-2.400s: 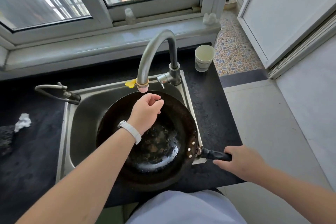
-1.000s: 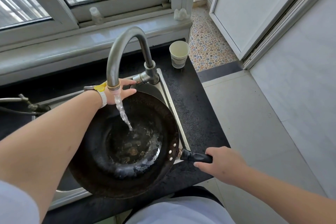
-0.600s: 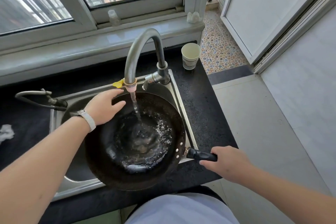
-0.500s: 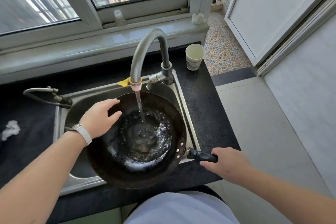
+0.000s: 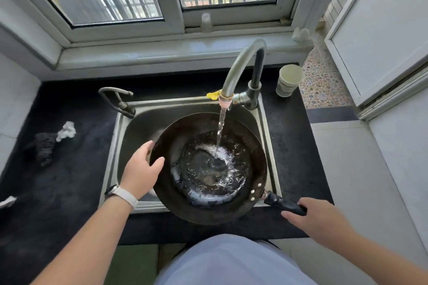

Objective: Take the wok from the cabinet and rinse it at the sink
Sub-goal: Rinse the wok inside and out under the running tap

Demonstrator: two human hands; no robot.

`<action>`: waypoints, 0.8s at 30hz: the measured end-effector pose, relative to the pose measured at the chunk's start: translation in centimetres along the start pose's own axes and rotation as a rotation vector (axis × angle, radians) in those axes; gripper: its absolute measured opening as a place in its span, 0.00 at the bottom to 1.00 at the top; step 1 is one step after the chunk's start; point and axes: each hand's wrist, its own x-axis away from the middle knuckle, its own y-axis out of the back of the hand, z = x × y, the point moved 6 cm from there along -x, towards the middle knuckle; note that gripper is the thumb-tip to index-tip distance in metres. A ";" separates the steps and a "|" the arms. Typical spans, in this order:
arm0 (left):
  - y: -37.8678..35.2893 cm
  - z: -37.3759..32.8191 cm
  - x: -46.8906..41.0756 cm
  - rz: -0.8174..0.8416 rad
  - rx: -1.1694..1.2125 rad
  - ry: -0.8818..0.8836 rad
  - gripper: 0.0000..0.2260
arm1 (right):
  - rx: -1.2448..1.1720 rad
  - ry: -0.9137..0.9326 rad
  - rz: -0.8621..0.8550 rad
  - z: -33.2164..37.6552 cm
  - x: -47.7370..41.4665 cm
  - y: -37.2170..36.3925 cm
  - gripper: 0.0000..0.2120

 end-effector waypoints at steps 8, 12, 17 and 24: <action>-0.2 1.6 -0.7 0.051 0.217 0.118 0.25 | 0.027 -0.007 -0.038 0.2 0.4 0.5 0.22; -0.3 2.9 -1.4 0.083 0.308 0.161 0.20 | 0.078 -0.013 -0.046 0.7 0.6 1.2 0.21; -0.5 2.6 -2.3 0.113 0.472 0.166 0.13 | 0.092 -0.014 -0.029 1.3 0.4 1.9 0.22; 0.7 2.5 -4.8 0.050 0.576 0.144 0.09 | 0.030 0.050 0.004 2.0 -0.5 2.3 0.22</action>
